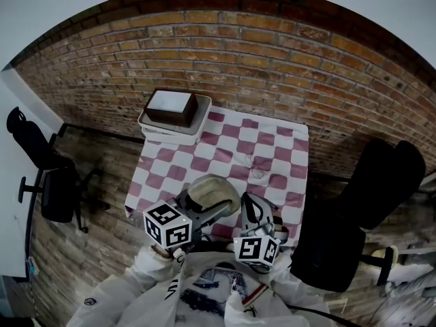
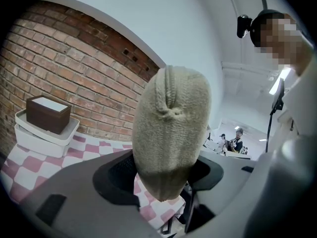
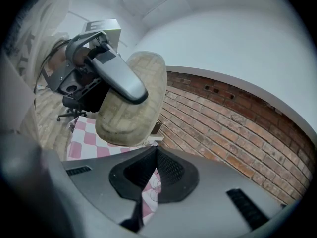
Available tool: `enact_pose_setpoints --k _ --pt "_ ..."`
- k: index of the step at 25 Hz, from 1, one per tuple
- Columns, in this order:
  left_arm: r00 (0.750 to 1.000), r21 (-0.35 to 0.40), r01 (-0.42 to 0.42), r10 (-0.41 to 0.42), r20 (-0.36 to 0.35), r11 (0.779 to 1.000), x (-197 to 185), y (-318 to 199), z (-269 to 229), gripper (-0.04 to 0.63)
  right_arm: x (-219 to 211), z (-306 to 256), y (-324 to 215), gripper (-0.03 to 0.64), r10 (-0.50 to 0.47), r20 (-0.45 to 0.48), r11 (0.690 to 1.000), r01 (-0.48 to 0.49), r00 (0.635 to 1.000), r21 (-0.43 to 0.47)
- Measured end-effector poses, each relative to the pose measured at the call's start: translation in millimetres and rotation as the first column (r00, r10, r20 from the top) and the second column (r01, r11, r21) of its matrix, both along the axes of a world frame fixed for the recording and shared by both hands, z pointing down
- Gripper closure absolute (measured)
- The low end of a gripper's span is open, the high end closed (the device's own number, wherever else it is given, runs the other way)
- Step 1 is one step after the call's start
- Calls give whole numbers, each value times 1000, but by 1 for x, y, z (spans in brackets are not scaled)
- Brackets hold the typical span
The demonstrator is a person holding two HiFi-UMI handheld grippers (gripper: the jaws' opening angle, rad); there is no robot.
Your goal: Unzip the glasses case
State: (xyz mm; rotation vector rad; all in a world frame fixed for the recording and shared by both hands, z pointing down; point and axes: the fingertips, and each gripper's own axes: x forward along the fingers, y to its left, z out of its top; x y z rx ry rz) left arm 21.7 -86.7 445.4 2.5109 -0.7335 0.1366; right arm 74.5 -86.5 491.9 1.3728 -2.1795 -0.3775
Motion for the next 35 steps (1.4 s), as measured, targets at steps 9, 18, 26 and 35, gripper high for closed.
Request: enact_pose_setpoints --k 9,18,26,35 --pt "997 32 -44 42 66 999 4 2 2 314 0 2 1 606 -3 -22 1000 3 1000 -5" --pt "993 18 -71 69 100 997 5 7 12 314 -1 0 3 606 -3 -27 1000 3 1000 6" --pt "979 37 -114 106 176 993 10 9 19 314 1 1 2 605 -5 -42 1000 5 999 12" --pt "964 41 -144 131 232 989 15 12 29 314 4 -3 2 606 1 -53 999 0 999 32"
